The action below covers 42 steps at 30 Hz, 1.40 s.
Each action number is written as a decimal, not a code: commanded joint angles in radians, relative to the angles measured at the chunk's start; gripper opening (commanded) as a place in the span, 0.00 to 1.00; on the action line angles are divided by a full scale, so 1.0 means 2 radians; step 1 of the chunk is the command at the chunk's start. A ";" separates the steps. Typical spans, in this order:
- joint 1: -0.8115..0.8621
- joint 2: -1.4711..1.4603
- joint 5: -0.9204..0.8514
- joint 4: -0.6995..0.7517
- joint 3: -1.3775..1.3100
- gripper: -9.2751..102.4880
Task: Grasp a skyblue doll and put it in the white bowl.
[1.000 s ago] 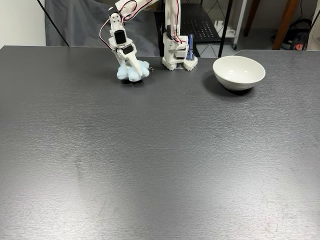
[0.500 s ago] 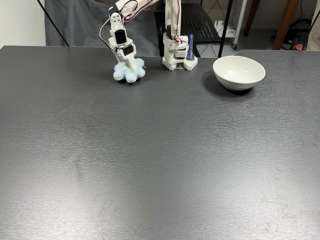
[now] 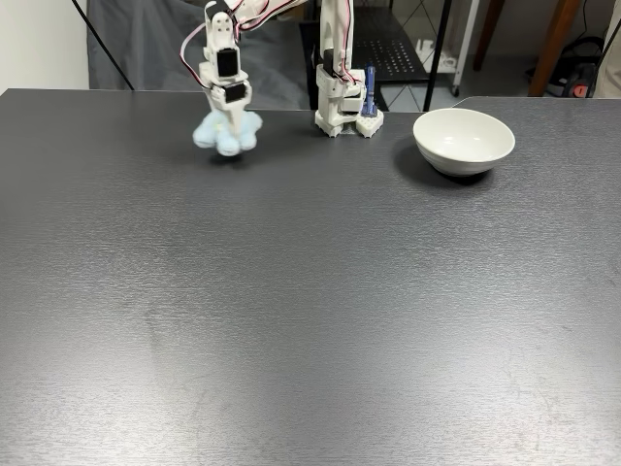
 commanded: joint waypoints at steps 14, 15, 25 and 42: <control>-0.379 0.153 0.373 0.081 -0.067 0.07; -0.415 0.166 0.400 0.095 -0.067 0.07; -0.690 0.291 0.589 0.212 -0.071 0.07; -0.881 0.301 0.673 0.258 -0.064 0.07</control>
